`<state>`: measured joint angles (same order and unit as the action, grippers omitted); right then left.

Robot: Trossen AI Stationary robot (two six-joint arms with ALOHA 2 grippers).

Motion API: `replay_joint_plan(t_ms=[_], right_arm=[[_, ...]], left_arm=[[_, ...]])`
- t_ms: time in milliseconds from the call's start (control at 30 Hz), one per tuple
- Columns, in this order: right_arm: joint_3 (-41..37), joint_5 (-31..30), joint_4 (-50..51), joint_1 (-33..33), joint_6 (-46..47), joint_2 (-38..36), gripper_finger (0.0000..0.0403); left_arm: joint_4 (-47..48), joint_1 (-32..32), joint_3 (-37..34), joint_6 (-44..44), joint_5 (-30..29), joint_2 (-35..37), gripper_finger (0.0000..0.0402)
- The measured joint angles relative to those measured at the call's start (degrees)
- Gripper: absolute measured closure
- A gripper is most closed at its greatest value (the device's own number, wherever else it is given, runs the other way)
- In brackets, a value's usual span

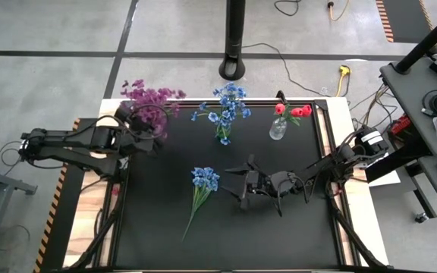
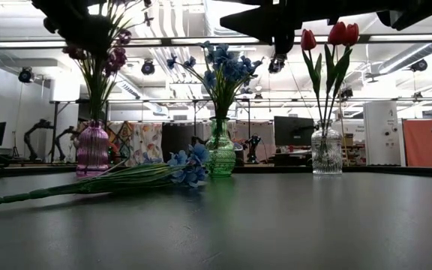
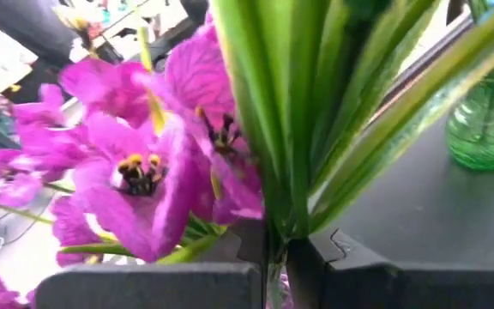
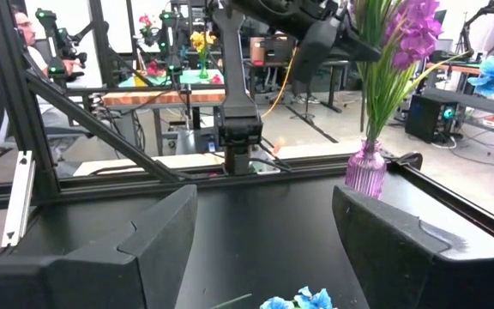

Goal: Sort flowers into vase by color
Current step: Put the violet flowers into the violet vase

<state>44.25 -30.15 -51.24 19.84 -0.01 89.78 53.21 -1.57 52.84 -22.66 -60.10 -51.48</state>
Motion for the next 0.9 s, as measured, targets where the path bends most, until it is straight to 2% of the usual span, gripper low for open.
replay_joint_plan(t_ms=[367, 900], right_arm=[[0.0, 0.02, 0.07, 0.0, 0.0, 0.0, 0.0138], [0.0, 0.04, 0.48, 0.0, 0.0, 0.0, 0.0138]], left_arm=[[-0.04, -0.02, -0.48, -5.22, -2.47, 0.02, 0.0397], [-0.57, -0.02, -5.01, -13.54, -6.03, 0.19, 0.0397]])
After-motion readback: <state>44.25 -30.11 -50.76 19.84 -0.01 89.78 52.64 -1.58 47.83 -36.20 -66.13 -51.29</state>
